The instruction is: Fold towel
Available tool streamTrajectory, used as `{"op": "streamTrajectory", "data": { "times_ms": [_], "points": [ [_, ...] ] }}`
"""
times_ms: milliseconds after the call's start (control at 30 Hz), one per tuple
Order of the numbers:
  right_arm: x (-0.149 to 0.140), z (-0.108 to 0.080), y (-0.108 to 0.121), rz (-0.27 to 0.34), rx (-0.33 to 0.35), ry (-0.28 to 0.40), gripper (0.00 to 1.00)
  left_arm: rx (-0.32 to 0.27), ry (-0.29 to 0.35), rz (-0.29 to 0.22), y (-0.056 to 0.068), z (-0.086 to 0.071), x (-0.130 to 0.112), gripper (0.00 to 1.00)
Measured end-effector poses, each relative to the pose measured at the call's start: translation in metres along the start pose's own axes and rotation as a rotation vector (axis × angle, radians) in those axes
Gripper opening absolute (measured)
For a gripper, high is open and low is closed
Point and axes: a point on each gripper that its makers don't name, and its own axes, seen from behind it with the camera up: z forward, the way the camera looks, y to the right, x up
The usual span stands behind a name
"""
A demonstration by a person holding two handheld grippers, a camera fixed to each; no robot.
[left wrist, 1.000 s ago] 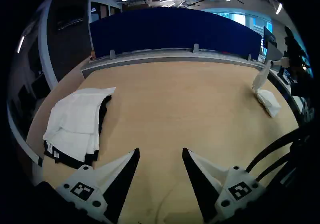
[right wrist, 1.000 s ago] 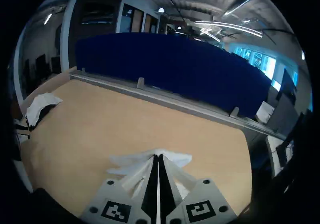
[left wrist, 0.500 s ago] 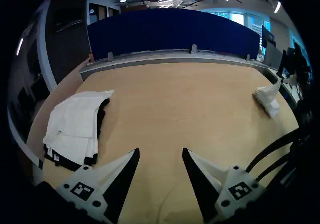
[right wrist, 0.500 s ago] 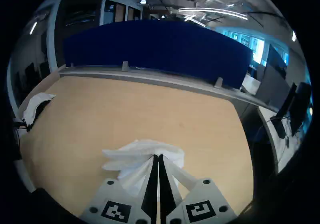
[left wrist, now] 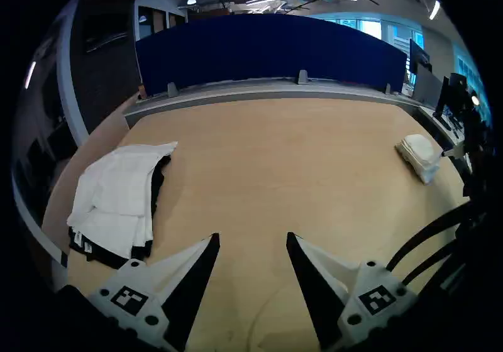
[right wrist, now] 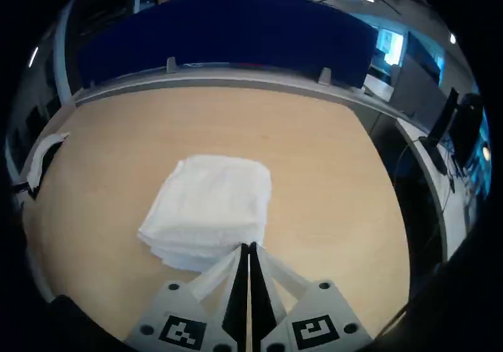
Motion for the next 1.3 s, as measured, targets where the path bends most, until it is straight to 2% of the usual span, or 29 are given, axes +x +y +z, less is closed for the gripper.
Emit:
{"op": "streamTrajectory", "data": {
  "times_ms": [300,533,667,733,867,933,1000,1067,1133,1200,1300],
  "points": [
    [-0.032,0.019,0.005,0.041,-0.026,-0.072,0.03,0.001,0.002,0.006,-0.001,-0.001,0.001,0.78],
    [-0.033,0.017,0.004,0.054,-0.027,-0.068,0.03,0.003,0.001,0.002,-0.004,-0.001,0.0,0.78],
    [-0.032,0.013,0.003,0.054,-0.033,-0.061,0.08,0.003,0.002,0.004,-0.004,-0.001,0.0,0.78],
    [-0.032,0.009,0.003,0.049,-0.037,-0.054,0.17,0.002,0.003,0.005,-0.004,-0.001,0.0,0.78],
    [-0.032,0.0,0.002,0.041,-0.048,-0.04,0.54,0.001,0.006,0.001,-0.004,0.0,0.001,0.78],
    [-0.032,-0.003,0.001,0.04,-0.049,-0.034,0.66,0.0,0.008,-0.001,-0.004,0.0,0.001,0.78],
    [-0.032,-0.006,0.0,0.039,-0.049,-0.027,0.75,-0.001,0.009,-0.001,-0.003,-0.001,0.001,0.78],
    [-0.031,-0.009,0.001,0.036,-0.055,-0.019,0.77,-0.002,0.01,0.002,-0.003,-0.001,0.001,0.78],
    [-0.028,-0.011,0.001,0.032,-0.061,-0.007,0.84,-0.003,0.01,0.004,-0.003,-0.002,0.001,0.78],
    [-0.025,-0.013,0.0,0.027,-0.067,0.008,0.96,-0.005,0.011,0.005,-0.002,-0.002,0.002,0.78],
    [-0.014,-0.019,-0.004,0.018,-0.068,0.055,1.0,-0.006,0.014,0.003,-0.003,-0.003,0.003,0.78]
  ]
}}
